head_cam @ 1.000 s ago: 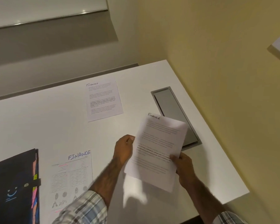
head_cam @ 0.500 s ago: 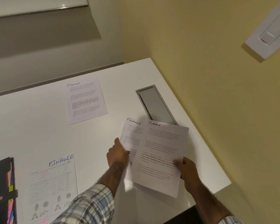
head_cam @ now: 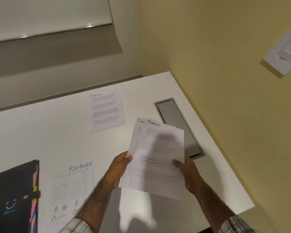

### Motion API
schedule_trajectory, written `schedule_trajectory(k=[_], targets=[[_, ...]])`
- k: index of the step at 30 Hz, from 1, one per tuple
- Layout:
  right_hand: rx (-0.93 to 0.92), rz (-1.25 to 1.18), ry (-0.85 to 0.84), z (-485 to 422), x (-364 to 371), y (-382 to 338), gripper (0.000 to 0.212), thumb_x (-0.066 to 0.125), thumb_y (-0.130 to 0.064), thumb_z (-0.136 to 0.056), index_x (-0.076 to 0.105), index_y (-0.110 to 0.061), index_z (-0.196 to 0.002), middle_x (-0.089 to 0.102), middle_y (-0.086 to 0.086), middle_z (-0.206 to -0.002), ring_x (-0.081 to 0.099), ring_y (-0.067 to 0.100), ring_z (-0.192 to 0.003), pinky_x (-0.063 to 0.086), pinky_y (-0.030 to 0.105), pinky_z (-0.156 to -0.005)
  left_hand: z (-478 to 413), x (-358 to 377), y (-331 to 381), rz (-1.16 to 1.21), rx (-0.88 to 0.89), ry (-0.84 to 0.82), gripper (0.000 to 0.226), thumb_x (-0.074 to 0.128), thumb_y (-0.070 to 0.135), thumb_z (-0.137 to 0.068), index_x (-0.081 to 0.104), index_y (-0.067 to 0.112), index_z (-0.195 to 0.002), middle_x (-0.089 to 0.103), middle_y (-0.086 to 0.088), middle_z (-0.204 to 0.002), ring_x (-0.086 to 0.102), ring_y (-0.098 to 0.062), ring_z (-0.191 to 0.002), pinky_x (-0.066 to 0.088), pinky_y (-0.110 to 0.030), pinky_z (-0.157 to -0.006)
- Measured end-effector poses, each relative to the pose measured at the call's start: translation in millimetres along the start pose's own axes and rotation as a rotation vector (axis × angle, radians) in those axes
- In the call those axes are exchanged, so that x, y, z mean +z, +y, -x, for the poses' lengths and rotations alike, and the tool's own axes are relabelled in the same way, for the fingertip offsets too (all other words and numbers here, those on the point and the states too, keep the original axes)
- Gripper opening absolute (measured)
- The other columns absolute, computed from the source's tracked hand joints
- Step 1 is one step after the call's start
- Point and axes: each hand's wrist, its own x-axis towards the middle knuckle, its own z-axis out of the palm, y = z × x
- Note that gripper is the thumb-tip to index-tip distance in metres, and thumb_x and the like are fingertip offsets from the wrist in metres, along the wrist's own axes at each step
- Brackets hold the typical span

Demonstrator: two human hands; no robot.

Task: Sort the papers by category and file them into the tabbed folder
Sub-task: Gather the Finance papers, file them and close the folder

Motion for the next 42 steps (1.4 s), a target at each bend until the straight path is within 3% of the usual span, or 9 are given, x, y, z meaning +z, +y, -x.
schedule_trajectory(k=[6,13,20,23,26,30,34,36,42], targets=[[-0.088,0.001,-0.205,1.0,45.8,-36.5,0.026,0.068,-0.003,-0.09,0.07,-0.008,-0.115,0.076,0.019,-0.108,0.069,0.048,-0.103,0.056,0.054,-0.088,48.5,-13.6,29.8,0.007,0.083,0.058,0.038,0.041,0.043,-0.107,0.072,0.022,-0.112,0.079,0.005,-0.107,0.075,-0.006,-0.096,0.055,-0.026,-0.081],[-0.329,0.068,-0.403,17.8,84.0,-70.4,0.036,0.07,-0.005,-0.092,0.066,-0.005,-0.127,0.073,0.014,-0.123,0.071,0.034,-0.111,0.057,0.047,-0.095,68.4,-35.7,42.7,-0.085,0.301,0.232,0.027,0.067,0.007,-0.095,0.07,0.014,-0.122,0.078,-0.002,-0.113,0.074,-0.022,-0.105,0.057,-0.044,-0.097],[-0.39,0.075,-0.204,27.3,105.8,-61.0,0.028,0.07,0.002,-0.091,0.071,-0.008,-0.116,0.077,0.009,-0.112,0.073,0.022,-0.104,0.056,0.034,-0.097,77.6,-40.6,23.6,-0.137,0.422,0.323,0.025,0.068,0.007,-0.095,0.073,0.02,-0.116,0.079,0.009,-0.109,0.073,-0.009,-0.105,0.055,-0.024,-0.092],[-0.395,0.211,-0.228,27.1,104.1,-48.1,0.03,0.065,0.005,-0.092,0.072,-0.015,-0.113,0.078,0.003,-0.106,0.073,0.02,-0.101,0.057,0.029,-0.088,75.4,-41.0,10.5,-0.166,0.418,0.328,0.031,0.075,0.008,-0.09,0.071,0.021,-0.118,0.079,0.013,-0.1,0.074,-0.001,-0.095,0.052,-0.009,-0.08],[-0.398,0.352,-0.207,28.4,102.8,-37.2,0.035,0.062,0.004,-0.092,0.071,-0.018,-0.117,0.078,-0.001,-0.102,0.073,0.011,-0.094,0.058,0.025,-0.079,68.0,-44.2,-6.8,-0.2,0.388,0.333,0.029,0.073,0.011,-0.092,0.071,0.026,-0.117,0.078,0.018,-0.095,0.072,0.007,-0.088,0.056,-0.016,-0.085],[-0.377,0.419,-0.071,27.0,110.6,-27.7,0.032,0.066,-0.004,-0.093,0.067,-0.027,-0.071,0.067,-0.008,-0.067,0.06,0.001,-0.052,0.048,0.021,-0.054,58.8,-57.4,-18.5,-0.312,0.419,0.336,0.019,0.066,0.03,-0.095,0.074,0.028,-0.112,0.077,0.016,-0.107,0.071,-0.003,-0.104,0.054,-0.026,-0.091],[-0.427,0.449,-0.013,18.6,109.9,-24.5,0.007,0.067,-0.015,-0.092,0.074,-0.015,-0.092,0.075,0.001,-0.087,0.071,0.014,-0.079,0.054,0.031,-0.069,61.9,-114.0,-56.4,-0.507,0.293,0.713,0.029,0.074,0.033,-0.09,0.07,0.019,-0.115,0.072,0.002,-0.116,0.065,-0.017,-0.108,0.051,-0.033,-0.098],[-0.386,0.452,-0.005,15.5,105.6,-23.1,0.019,0.066,-0.014,-0.093,0.074,-0.013,-0.111,0.076,0.003,-0.1,0.073,0.021,-0.09,0.058,0.039,-0.08,73.1,-150.0,-89.7,-0.724,0.105,0.902,0.049,0.077,0.04,-0.083,0.065,0.014,-0.123,0.067,-0.008,-0.121,0.062,-0.026,-0.111,0.053,-0.041,-0.097],[-0.287,0.475,0.017,21.5,97.4,-13.8,0.019,0.065,-0.016,-0.093,0.075,-0.021,-0.108,0.078,-0.005,-0.097,0.075,0.02,-0.085,0.059,0.034,-0.073,91.5,-194.2,-155.3,-0.887,-0.275,0.985,0.093,0.069,0.065,-0.079,0.033,0.015,-0.15,0.042,-0.022,-0.152,0.044,-0.039,-0.138,0.038,-0.051,-0.115]])
